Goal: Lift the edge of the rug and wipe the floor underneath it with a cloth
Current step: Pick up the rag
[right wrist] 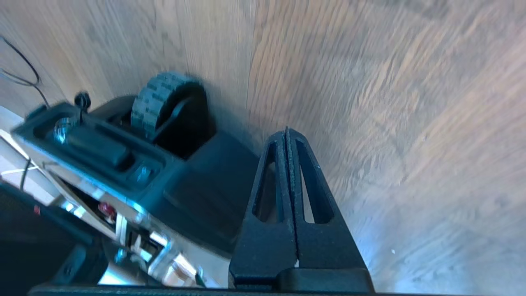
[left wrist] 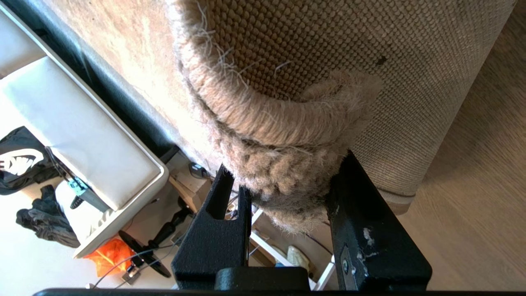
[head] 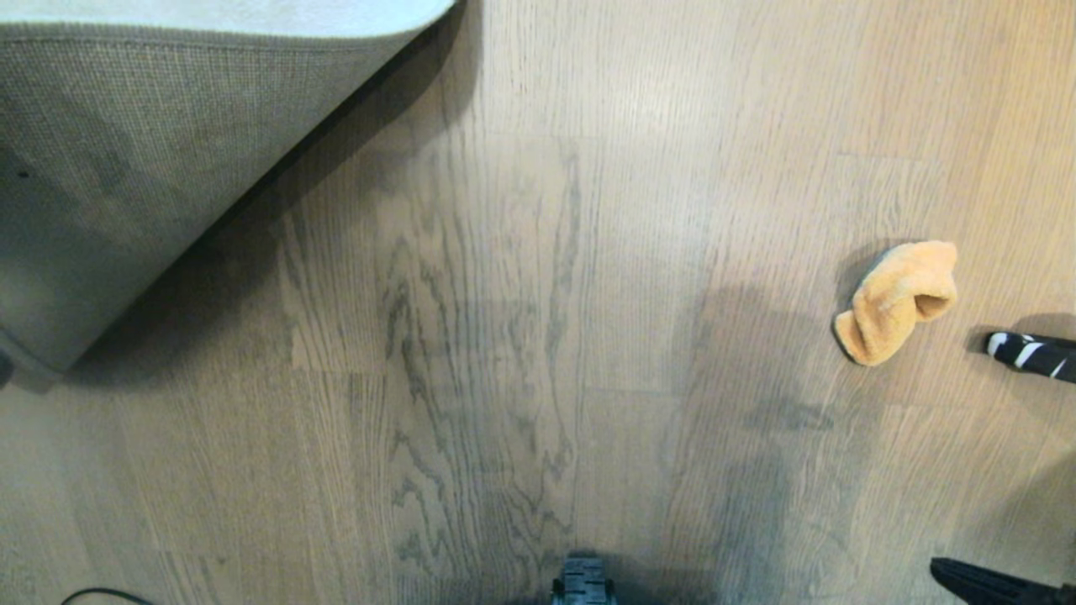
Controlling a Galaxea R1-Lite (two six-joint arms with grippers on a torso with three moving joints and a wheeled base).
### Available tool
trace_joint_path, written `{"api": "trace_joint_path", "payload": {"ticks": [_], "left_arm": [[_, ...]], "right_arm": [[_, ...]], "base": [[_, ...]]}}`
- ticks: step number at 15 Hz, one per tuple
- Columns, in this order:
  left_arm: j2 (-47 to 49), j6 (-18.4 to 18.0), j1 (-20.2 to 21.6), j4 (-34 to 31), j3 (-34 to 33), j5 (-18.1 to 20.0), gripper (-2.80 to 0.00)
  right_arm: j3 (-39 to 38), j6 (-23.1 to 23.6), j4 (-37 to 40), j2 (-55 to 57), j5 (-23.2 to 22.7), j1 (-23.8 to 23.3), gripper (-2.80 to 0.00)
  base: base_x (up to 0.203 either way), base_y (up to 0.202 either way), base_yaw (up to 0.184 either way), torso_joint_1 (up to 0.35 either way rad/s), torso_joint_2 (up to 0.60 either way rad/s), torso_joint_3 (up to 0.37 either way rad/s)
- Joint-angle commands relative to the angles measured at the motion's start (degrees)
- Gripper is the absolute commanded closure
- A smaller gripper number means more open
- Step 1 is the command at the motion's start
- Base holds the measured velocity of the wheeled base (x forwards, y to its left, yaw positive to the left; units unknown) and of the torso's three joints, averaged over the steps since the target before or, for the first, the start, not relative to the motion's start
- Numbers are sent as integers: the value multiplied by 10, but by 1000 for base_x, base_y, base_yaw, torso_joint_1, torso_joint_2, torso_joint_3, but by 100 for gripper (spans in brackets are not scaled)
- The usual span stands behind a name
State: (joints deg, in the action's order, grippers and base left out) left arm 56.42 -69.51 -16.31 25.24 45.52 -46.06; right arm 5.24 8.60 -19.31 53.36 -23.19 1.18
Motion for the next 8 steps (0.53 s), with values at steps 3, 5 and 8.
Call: {"api": "trace_joint_path", "payload": {"ticks": [3, 5, 8], "left_arm": [[6, -4, 0, 1, 0, -3, 0], [6, -4, 0, 0, 0, -4, 0], [8, -4, 0, 0, -1, -4, 0]], "right_arm": [[20, -14, -19, 78, -5, -3, 0], [20, -17, -34, 94, -5, -3, 0], [21, -18, -85, 141, -5, -4, 0]], "base": [[0, 0, 0, 0, 0, 0], [0, 0, 0, 0, 0, 0], [0, 0, 0, 0, 0, 0]]}}
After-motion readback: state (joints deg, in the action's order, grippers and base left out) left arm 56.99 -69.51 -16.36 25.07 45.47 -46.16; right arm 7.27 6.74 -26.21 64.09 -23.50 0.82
